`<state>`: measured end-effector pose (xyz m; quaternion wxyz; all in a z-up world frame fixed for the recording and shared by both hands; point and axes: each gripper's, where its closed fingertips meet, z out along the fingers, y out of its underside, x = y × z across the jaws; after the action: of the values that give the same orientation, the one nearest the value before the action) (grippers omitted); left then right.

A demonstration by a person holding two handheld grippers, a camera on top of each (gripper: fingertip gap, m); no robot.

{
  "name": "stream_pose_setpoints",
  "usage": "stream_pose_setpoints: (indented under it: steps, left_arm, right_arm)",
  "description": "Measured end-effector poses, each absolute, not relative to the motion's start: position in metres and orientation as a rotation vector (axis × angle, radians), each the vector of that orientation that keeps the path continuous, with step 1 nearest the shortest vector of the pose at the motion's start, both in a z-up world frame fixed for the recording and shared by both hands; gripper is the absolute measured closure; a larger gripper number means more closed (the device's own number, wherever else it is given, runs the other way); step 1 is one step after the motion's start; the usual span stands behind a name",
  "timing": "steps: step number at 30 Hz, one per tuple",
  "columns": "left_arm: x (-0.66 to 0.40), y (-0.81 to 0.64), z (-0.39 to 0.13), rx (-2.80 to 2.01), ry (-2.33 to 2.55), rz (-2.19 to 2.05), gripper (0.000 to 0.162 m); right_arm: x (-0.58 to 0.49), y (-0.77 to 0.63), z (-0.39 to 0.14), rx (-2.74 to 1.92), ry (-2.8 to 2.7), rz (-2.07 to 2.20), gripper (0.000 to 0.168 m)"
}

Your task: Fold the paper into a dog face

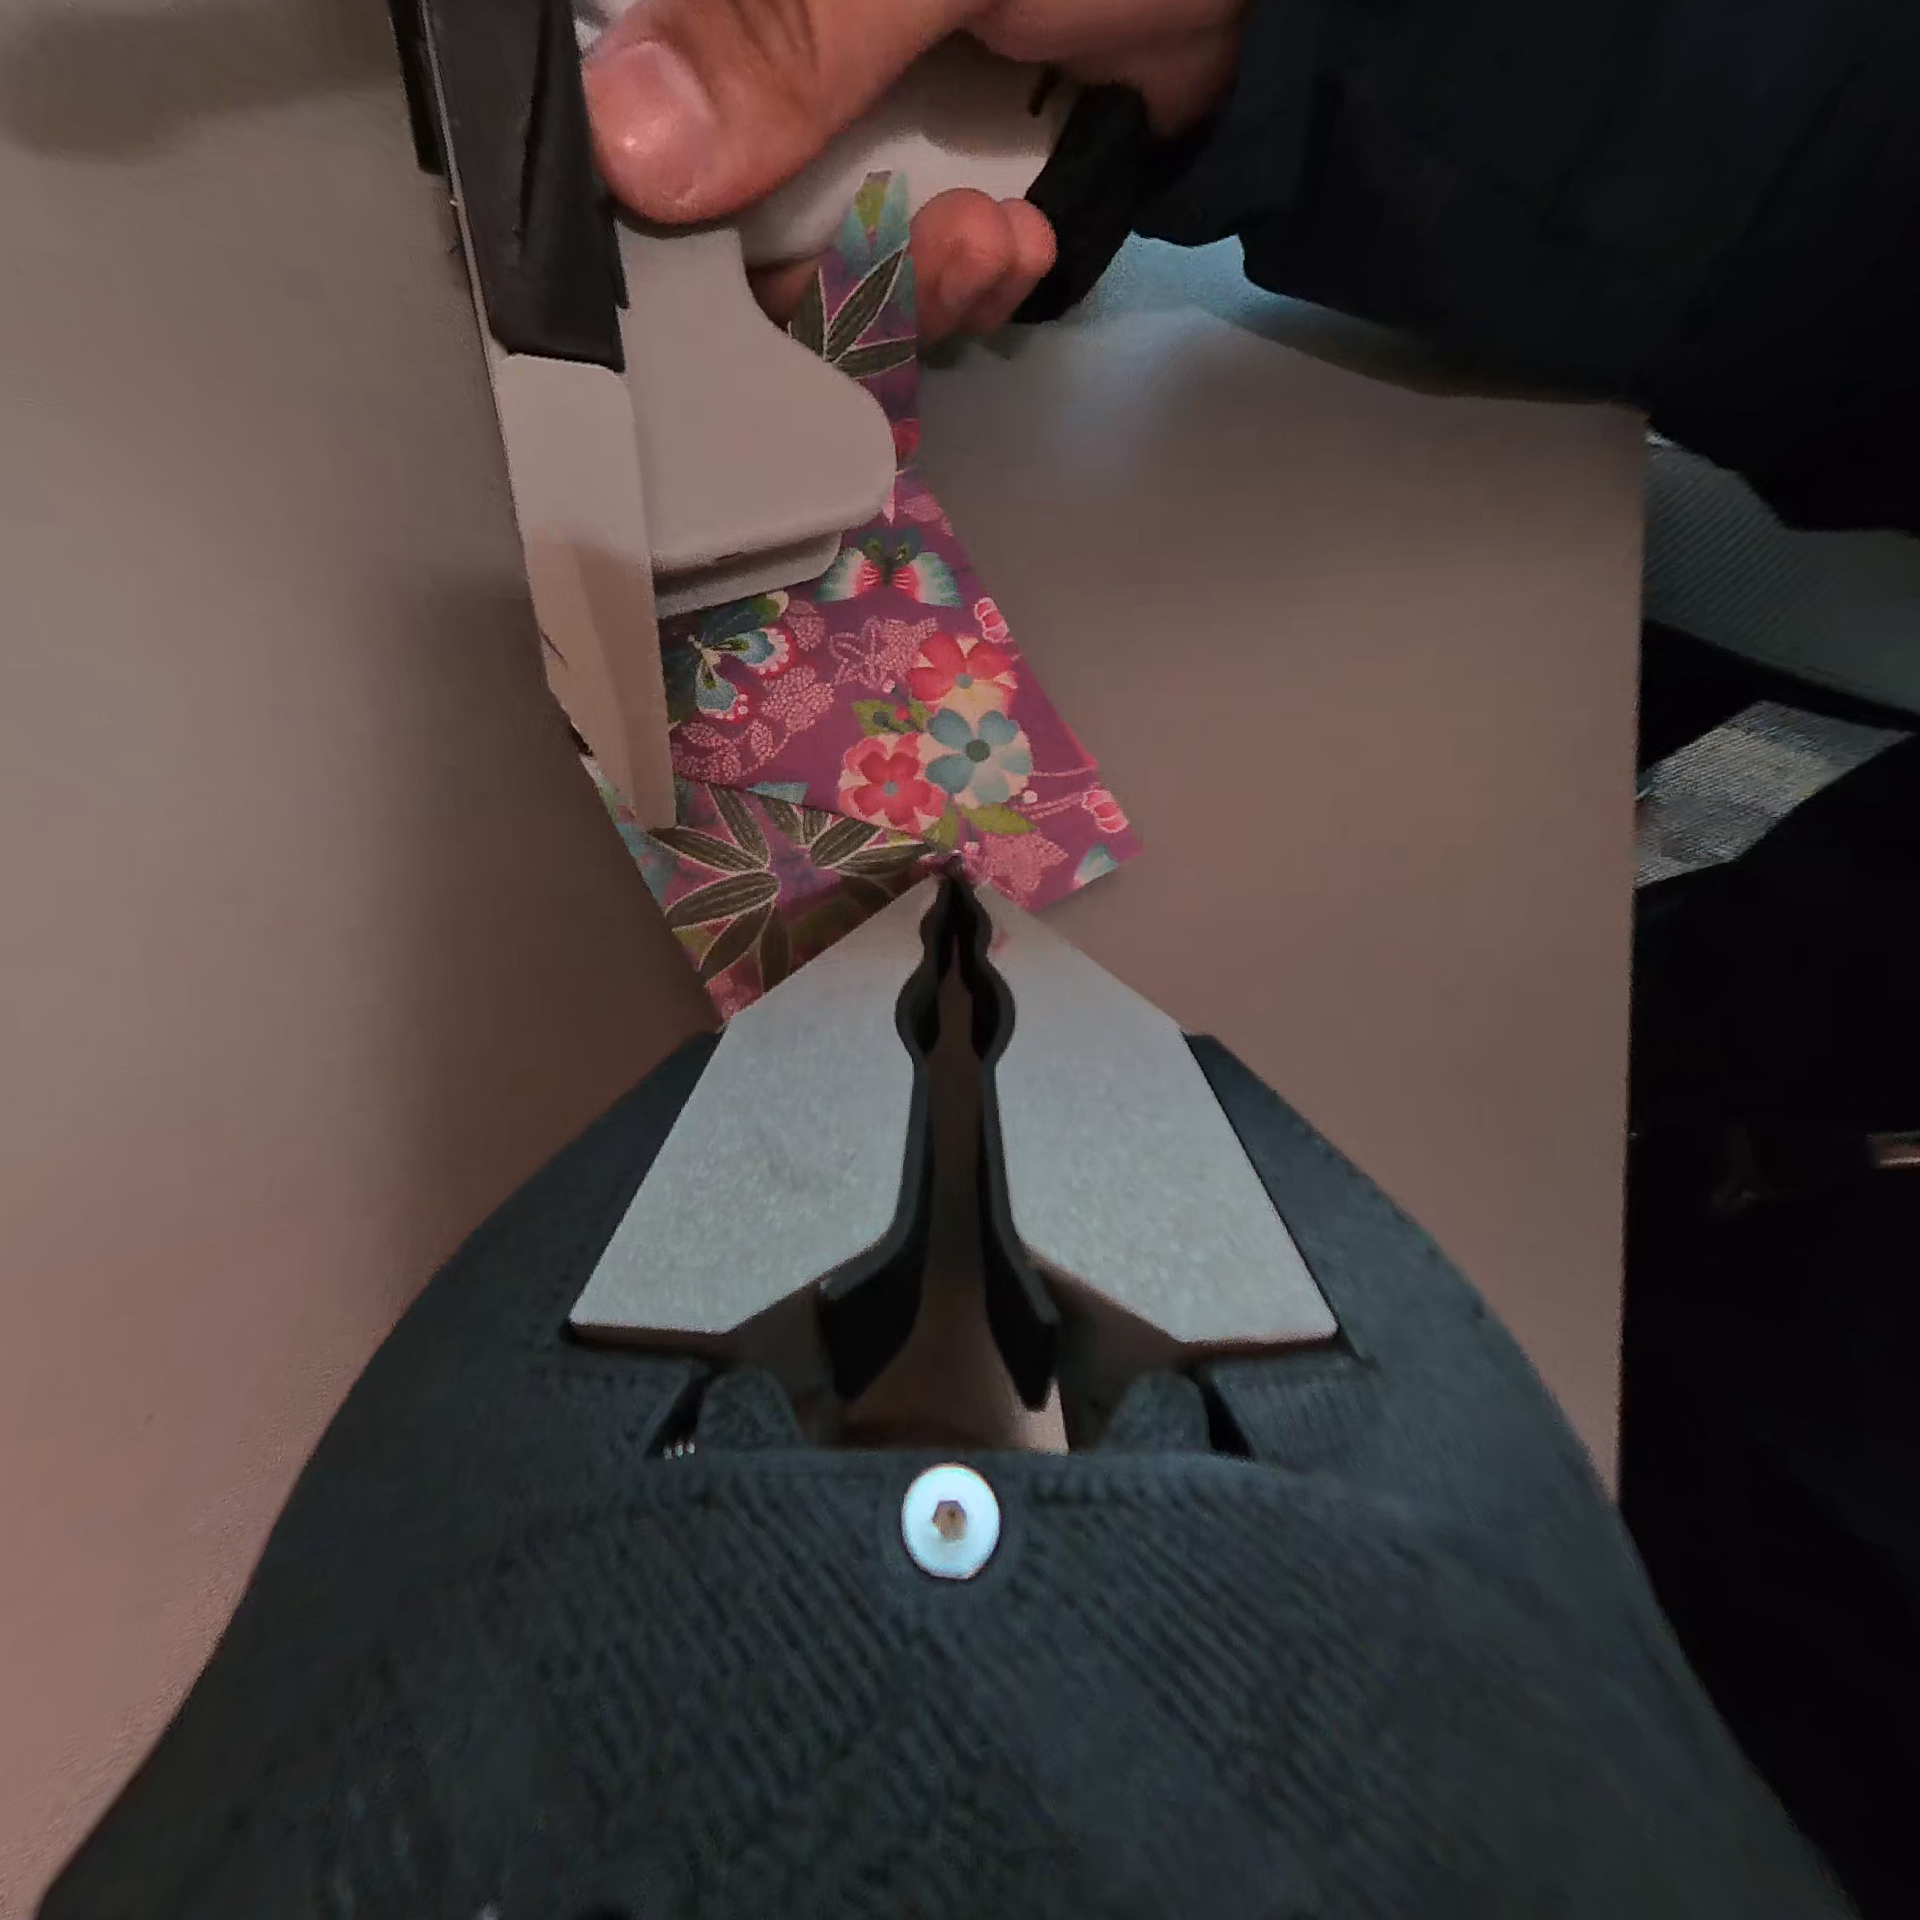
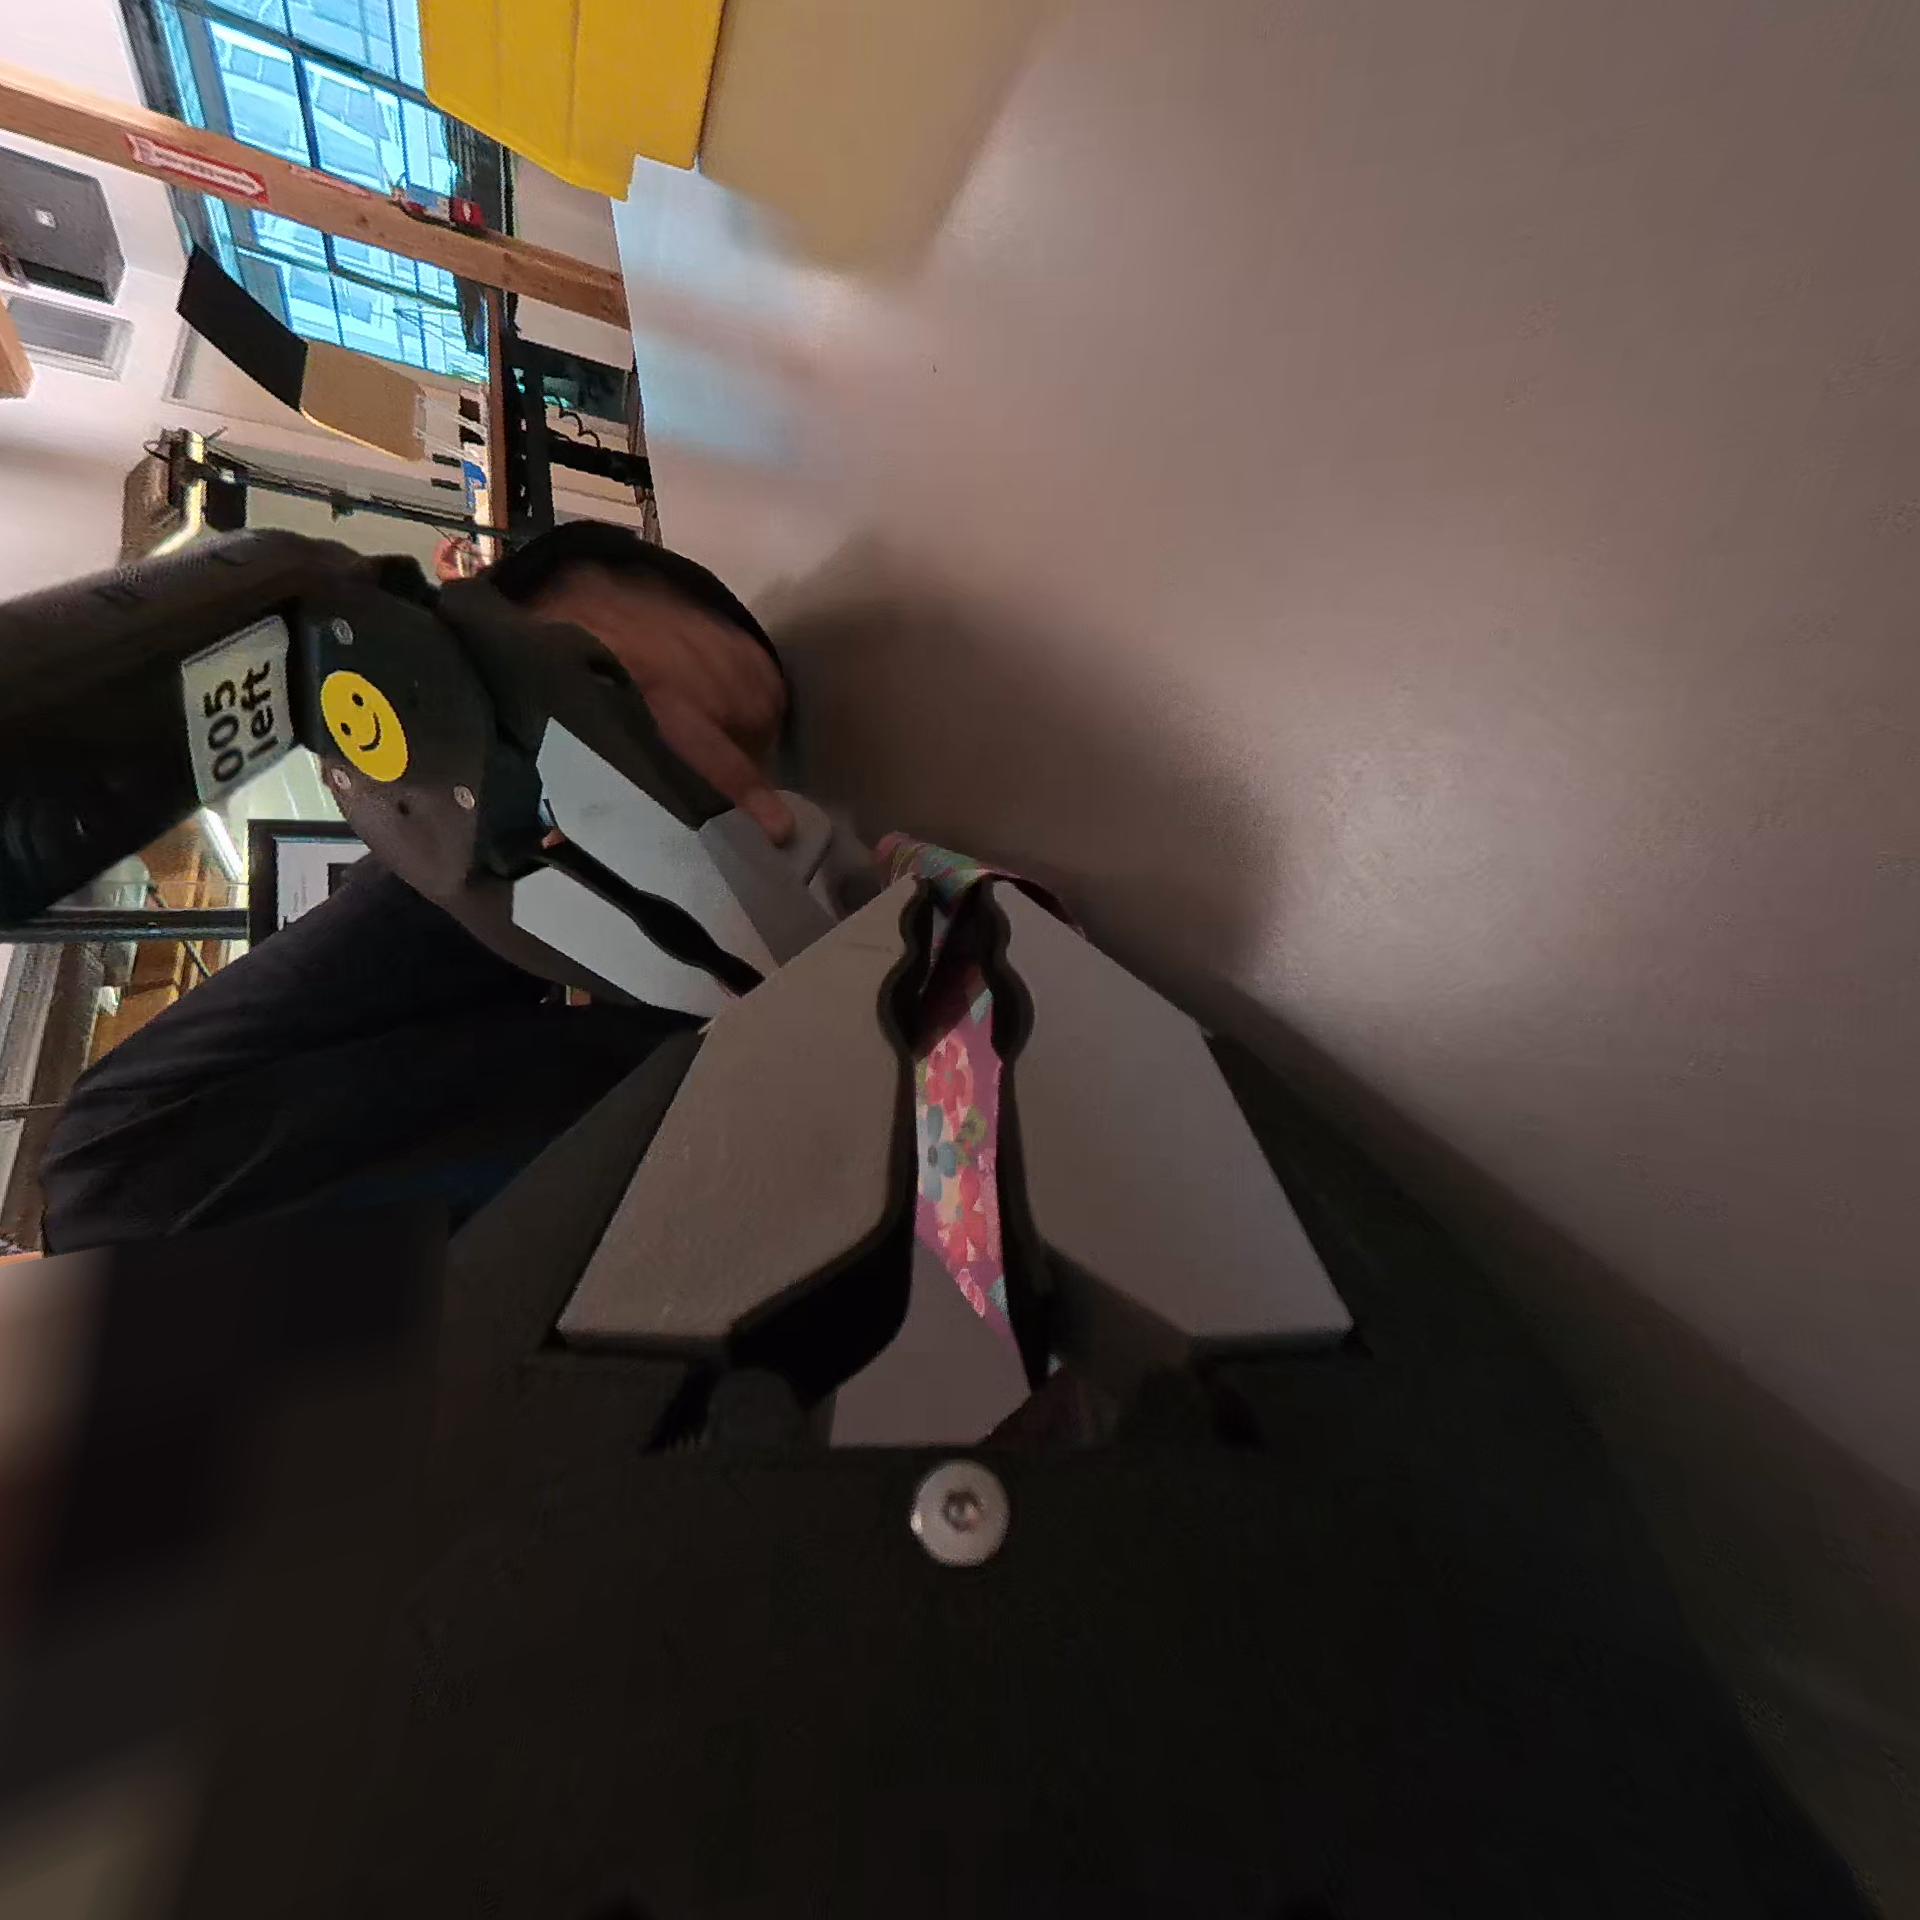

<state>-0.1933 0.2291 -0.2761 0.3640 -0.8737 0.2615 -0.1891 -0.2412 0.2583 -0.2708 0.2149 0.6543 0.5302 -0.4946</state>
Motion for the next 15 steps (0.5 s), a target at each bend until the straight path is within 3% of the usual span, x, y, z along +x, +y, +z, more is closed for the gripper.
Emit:
stream_pose_setpoints:
  steps: [15]
  left_arm:
    - [-0.2012,0.2265,-0.2707,-2.269,0.605,-0.575,0.162]
  right_arm:
    - [-0.2418,0.2568,-0.2769,1.906,1.767,-1.232,0.168]
